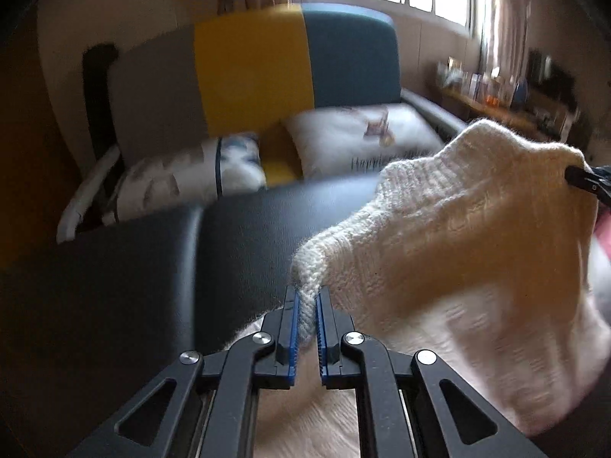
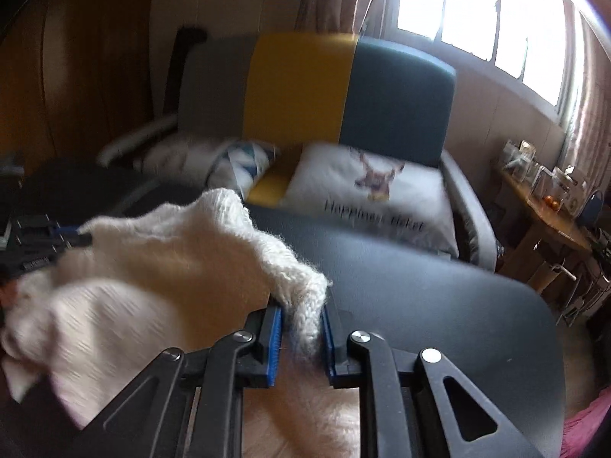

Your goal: Fold clothes

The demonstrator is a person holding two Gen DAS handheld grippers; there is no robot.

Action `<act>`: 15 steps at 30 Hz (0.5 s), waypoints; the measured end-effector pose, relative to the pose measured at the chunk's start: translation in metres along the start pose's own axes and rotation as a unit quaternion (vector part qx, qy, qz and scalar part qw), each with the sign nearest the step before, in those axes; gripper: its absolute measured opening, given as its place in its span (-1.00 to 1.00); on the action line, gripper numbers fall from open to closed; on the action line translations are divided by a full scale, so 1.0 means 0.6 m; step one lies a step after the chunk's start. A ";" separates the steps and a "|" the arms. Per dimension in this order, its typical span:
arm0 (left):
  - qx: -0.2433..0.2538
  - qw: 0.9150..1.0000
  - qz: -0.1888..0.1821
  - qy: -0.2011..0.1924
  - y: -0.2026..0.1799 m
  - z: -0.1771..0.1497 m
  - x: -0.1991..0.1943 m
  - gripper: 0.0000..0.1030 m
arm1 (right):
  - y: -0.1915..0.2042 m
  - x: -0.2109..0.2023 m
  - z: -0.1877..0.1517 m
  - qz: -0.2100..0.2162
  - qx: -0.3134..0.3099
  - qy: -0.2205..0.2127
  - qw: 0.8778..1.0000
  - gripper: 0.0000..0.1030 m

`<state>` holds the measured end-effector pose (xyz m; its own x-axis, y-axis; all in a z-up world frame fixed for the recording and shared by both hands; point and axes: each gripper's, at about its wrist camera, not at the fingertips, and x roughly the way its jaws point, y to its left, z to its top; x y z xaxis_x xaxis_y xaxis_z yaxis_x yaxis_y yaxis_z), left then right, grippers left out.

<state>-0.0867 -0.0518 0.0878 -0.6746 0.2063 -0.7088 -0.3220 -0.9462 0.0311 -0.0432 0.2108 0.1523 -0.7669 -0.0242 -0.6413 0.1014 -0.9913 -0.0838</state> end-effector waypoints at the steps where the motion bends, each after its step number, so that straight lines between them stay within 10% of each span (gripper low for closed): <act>1: -0.002 1.000 -0.003 -0.016 -0.003 0.008 -0.024 -0.84 | 0.001 -0.019 0.011 0.002 0.001 -0.013 1.000 -0.68; 15: 0.010 0.975 -0.075 -0.207 -0.041 0.117 -0.373 -0.84 | 0.064 -0.297 0.163 0.038 0.001 -0.182 0.983 -0.72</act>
